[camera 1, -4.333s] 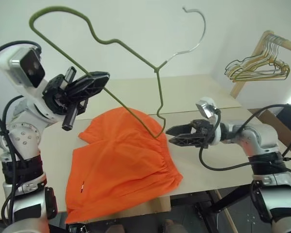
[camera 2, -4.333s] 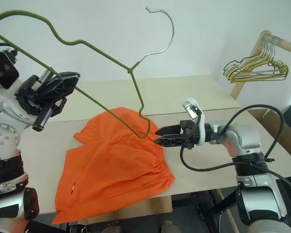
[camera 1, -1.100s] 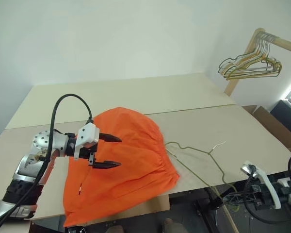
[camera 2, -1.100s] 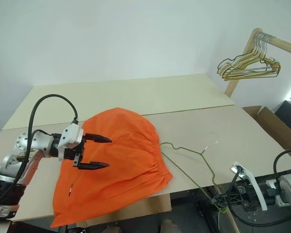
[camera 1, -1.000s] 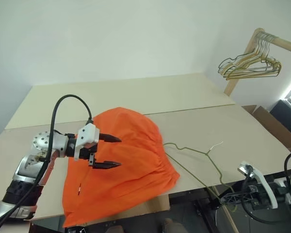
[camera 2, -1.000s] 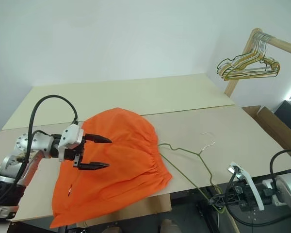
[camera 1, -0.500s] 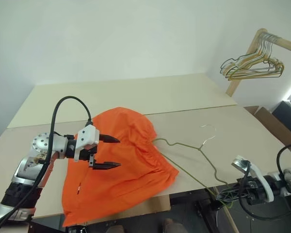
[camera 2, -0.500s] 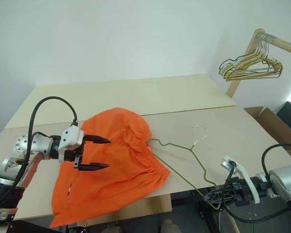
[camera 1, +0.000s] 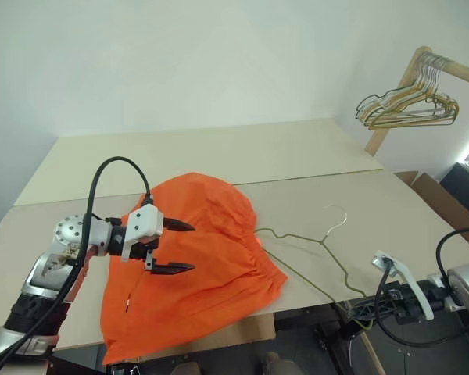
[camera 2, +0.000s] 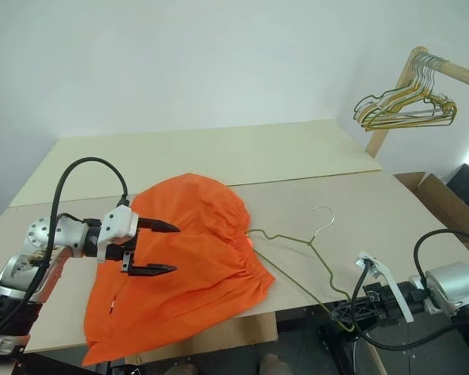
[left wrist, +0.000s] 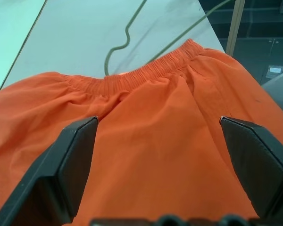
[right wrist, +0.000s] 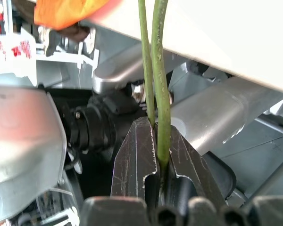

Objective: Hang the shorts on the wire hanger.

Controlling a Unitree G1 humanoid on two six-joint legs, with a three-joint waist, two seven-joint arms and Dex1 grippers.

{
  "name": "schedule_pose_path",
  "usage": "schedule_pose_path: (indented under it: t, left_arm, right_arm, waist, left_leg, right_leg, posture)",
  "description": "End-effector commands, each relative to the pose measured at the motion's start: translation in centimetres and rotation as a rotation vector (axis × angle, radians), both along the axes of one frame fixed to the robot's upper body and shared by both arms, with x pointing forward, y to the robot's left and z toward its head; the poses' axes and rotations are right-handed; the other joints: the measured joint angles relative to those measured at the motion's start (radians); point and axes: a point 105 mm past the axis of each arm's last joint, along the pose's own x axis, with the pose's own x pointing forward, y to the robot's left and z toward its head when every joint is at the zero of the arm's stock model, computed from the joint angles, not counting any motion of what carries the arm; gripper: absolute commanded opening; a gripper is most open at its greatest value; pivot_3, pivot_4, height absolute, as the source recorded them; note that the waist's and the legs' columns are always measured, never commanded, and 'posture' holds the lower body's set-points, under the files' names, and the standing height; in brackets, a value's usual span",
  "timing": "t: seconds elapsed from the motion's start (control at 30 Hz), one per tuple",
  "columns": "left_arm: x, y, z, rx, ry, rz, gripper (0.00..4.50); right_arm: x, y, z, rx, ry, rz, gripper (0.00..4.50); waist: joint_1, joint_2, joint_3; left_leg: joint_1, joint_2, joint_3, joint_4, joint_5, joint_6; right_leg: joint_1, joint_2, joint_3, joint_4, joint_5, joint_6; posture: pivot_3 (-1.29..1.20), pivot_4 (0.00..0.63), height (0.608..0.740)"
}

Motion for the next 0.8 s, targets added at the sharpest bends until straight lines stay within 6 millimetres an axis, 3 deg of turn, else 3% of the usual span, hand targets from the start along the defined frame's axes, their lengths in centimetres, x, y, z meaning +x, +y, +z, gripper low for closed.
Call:
schedule_pose_path:
  t: [0.03, 0.33, 0.8]
  left_arm:
    - [0.3, -0.3, 0.8, 0.000, -0.052, -0.010, 4.48]
    - [0.2, -0.5, 0.7, 0.000, -0.054, -0.014, 4.48]
    - [-0.4, -0.5, 0.3, 0.001, -0.035, -0.017, 4.48]
  right_arm:
    - [0.5, -0.1, 1.1, 0.029, -0.017, -0.016, 0.00]
    - [1.8, -0.6, 1.7, 0.067, 0.055, -0.131, 0.00]
    - [1.2, 1.4, 2.6, 0.137, 0.137, -0.010, 0.00]
  waist:
    - [0.000, 0.000, 0.000]
    - [-0.003, 0.000, 0.000]
    - [-0.001, 0.001, 0.000]
  left_leg:
    - [-0.001, 0.000, 0.000, 0.000, 0.000, 0.000]
    - [0.000, 0.000, 0.000, 0.002, -0.001, 0.001]
    - [-0.001, 0.000, 0.000, 0.002, -0.001, 0.002]
  right_leg:
    - [0.000, 0.000, 0.000, 0.000, 0.000, 0.000]
    - [0.000, 0.000, 0.000, 0.000, 0.000, 0.000]
    - [-0.001, 0.000, 0.000, 0.001, 0.000, 0.000]
  posture:
    - [-0.04, 0.000, 0.740]
    - [-0.03, 0.000, 0.740]
    - [0.00, 0.000, 0.740]
